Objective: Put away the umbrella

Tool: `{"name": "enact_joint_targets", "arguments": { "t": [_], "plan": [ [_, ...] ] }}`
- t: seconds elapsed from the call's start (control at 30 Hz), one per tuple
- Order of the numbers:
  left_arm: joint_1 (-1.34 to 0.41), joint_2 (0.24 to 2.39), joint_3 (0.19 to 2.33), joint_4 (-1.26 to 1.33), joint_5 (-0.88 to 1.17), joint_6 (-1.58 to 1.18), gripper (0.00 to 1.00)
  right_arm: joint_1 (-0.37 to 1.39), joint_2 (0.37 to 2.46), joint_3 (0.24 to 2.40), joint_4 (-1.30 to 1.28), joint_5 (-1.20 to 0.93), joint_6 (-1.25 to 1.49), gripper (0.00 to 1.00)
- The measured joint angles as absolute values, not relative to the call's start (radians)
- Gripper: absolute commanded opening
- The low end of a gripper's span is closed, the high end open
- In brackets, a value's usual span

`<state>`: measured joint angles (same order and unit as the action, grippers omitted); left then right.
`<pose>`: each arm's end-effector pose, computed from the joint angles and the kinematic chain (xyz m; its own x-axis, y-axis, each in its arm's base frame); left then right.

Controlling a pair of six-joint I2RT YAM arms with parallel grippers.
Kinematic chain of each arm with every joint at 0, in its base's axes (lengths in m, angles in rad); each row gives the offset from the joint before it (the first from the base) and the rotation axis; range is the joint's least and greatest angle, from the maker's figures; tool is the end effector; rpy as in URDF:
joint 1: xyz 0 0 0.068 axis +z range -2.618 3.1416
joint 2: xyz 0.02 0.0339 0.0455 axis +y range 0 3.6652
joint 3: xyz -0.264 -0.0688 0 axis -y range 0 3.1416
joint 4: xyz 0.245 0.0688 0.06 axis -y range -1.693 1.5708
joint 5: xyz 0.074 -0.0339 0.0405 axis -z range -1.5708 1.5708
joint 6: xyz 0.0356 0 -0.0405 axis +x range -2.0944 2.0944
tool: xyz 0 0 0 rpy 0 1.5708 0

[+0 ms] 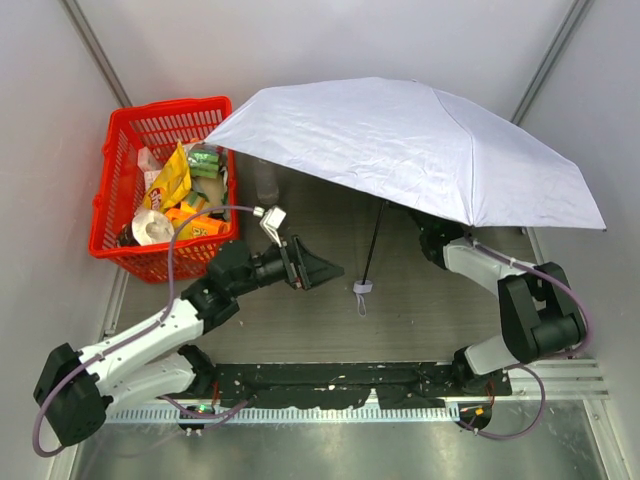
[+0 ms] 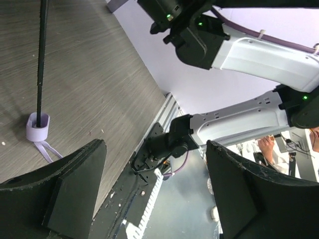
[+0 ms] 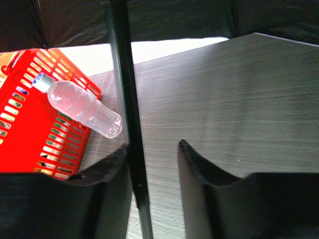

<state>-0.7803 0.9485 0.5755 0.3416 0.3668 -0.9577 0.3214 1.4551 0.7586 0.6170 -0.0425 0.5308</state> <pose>0.1497 -0.1662 0.2912 -0.7583 -0.3236 -0.5659 0.5062 0.2547 -0.8239 0.3080 0.1042 0.2559 -0.2451 0.4515 -0.8580 -0.2687 0.8187 0.5075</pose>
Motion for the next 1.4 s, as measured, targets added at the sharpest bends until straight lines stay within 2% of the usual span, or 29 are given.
{"name": "enact_joint_targets", "arguments": {
  "t": [0.03, 0.13, 0.4, 0.7, 0.87, 1.07, 1.13, 1.27, 1.33, 1.4],
  "plan": [
    [-0.783, 0.955, 0.579, 0.337, 0.361, -0.958, 0.82, 0.321, 1.467, 0.77, 0.62, -0.044, 0.53, 0.33],
    [-0.799, 0.989, 0.607, 0.307, 0.333, -0.957, 0.81, 0.321, 1.48, 0.809, 0.601, -0.053, 0.536, 0.0],
    [-0.859, 1.016, 0.702, 0.23, 0.249, -0.956, 0.8, 0.27, 1.406, 0.943, 0.429, -0.103, 0.604, 0.0],
    [-0.933, 1.121, 1.002, 0.104, 0.178, -0.908, 0.8, 0.181, 1.106, 1.018, 0.306, -0.264, 0.782, 0.0],
    [-0.993, 1.227, 1.133, 0.089, 0.18, -0.896, 0.7, 0.182, 0.931, 1.007, 0.335, -0.345, 0.904, 0.0],
    [-1.064, 1.308, 1.184, 0.119, 0.238, -0.883, 0.66, 0.182, 0.867, 0.944, 0.463, -0.457, 1.056, 0.0],
    [-1.082, 1.318, 1.184, 0.147, 0.266, -0.886, 0.62, 0.183, 0.871, 0.915, 0.504, -0.489, 1.09, 0.0],
    [-1.102, 1.343, 1.184, 0.183, 0.311, -0.891, 0.48, 0.182, 0.868, 0.843, 0.58, -0.554, 1.161, 0.0],
    [-1.103, 1.357, 1.184, 0.186, 0.322, -0.891, 0.4, 0.183, 0.858, 0.801, 0.64, -0.576, 1.197, 0.0],
    [-1.104, 1.364, 1.184, 0.181, 0.316, -0.881, 0.28, 0.183, 0.847, 0.766, 0.699, -0.587, 1.222, 0.0]
  ]
}}
